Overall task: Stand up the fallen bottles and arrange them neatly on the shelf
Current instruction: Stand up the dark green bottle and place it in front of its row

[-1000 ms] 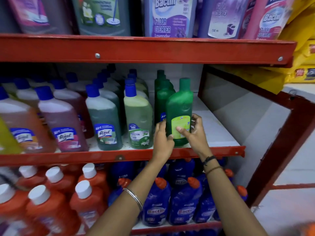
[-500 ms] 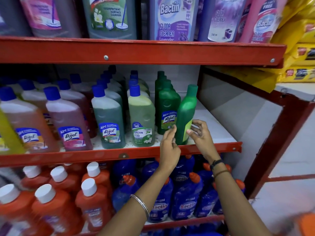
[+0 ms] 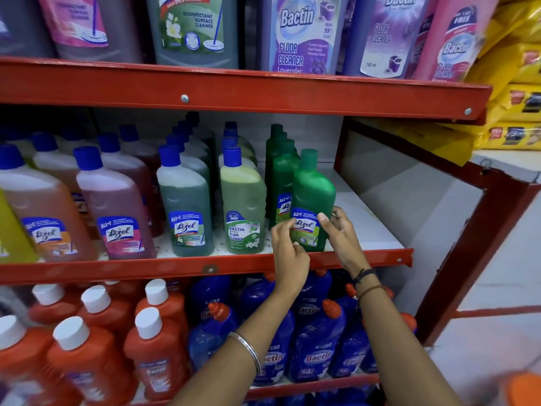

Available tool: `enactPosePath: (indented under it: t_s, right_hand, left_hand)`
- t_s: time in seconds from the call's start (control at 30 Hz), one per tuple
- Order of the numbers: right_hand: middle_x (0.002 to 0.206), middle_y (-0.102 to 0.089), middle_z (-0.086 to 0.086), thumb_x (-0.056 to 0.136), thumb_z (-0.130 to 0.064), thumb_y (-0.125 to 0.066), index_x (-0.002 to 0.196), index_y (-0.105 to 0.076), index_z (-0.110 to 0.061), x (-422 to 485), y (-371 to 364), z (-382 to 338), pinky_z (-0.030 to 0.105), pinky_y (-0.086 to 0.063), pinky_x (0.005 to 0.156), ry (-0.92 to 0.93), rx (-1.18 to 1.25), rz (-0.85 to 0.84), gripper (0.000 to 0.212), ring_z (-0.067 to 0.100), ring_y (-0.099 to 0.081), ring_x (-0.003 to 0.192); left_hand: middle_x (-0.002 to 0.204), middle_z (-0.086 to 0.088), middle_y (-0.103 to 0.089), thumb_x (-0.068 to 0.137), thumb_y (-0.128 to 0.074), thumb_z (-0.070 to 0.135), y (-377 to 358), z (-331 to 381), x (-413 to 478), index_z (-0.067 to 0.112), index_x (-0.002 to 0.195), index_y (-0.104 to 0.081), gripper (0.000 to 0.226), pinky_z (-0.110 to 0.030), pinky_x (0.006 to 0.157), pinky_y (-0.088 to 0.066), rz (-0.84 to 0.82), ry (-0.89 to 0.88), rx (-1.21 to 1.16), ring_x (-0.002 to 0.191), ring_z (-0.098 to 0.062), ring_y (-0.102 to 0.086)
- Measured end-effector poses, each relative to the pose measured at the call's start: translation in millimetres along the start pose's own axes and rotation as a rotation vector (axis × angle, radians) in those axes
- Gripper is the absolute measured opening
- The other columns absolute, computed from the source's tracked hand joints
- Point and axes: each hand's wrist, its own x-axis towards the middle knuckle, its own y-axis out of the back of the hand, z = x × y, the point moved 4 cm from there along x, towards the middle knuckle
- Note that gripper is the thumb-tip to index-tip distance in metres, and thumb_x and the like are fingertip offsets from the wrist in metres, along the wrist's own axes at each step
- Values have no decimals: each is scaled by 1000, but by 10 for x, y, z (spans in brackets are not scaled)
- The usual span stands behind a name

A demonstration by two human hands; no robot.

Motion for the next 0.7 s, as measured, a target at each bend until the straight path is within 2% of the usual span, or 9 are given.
enactPosePath:
  t_s: [0.07,0.13,0.23,0.37,0.4,0.47,0.53,0.6,0.7]
  right_hand:
    - [110,-66,4,88,-34,-59,109,-55,-22,13,-59,18,36,-54,89,-16,53,-38,24,20,-64,103]
    - [106,-71,0,79,-45,-63,111,-58,-18,23,-101,7,32,-56,84,-29,93,-48,42,16,-67,99]
    - [97,-74,-3,74,-53,-61,106,-61,-15,33,-142,-28,27,-57,77,-67,85,-67,49,13,-68,92]
    - [102,-70,3,93,-41,-45,110,-61,-10,0,-97,14,23,-56,78,-56,-24,-6,38,19,-65,98]
    - [107,-69,2,96,-36,-40,115,-60,-12,-34,-68,41,20,-55,81,-38,-33,24,36,18,-65,103]
    - [121,-65,-2,99,-34,-35,127,-54,-21,-112,-26,88,21,-51,93,1,-15,70,36,11,-61,114]
    - [134,-58,1,98,-37,-36,135,-48,-22,-159,-24,136,28,-46,102,11,-2,107,42,10,-55,122]
    - [140,-53,11,94,-45,-39,134,-50,-14,-158,-71,180,40,-47,103,7,-64,111,51,18,-55,124]
    - [140,-51,18,93,-42,-39,130,-53,-10,-130,-142,189,46,-51,98,10,-106,128,51,23,-58,121]
  left_hand:
    - [136,-7,-37,73,-37,-17,9,-8,19,15,135,-35,70,-33,106,-41,-10,61,12,125,-20,-43]
    - [139,-9,-36,75,-38,-17,19,-1,19,15,141,-27,74,-30,107,-38,-22,66,42,128,-19,-39]
    - [142,-6,-34,78,-38,-16,46,1,13,18,143,-23,74,-25,106,-36,-16,48,55,128,-13,-38]
    - [150,-4,-28,82,-39,-12,81,-1,-21,17,146,-16,73,-8,100,-24,-74,84,89,127,-1,-29]
    - [153,-4,-24,83,-39,-11,93,-15,-27,17,147,-13,74,-11,106,-21,-85,85,97,132,-3,-26]
    - [158,-3,-15,84,-38,-10,130,-53,-24,18,148,-6,77,-30,119,-17,-114,82,102,143,-11,-17]
    - [159,-2,-10,83,-37,-11,148,-66,-18,19,148,-2,79,-36,121,-15,-172,96,119,146,-14,-11]
    - [159,-3,-14,81,-36,-11,141,-18,-24,18,147,-1,80,-26,118,-14,-223,112,160,145,-15,-16]
    - [150,-8,-37,78,-36,-12,139,38,-34,22,147,-5,83,-27,110,-33,-215,153,127,131,-18,-42]
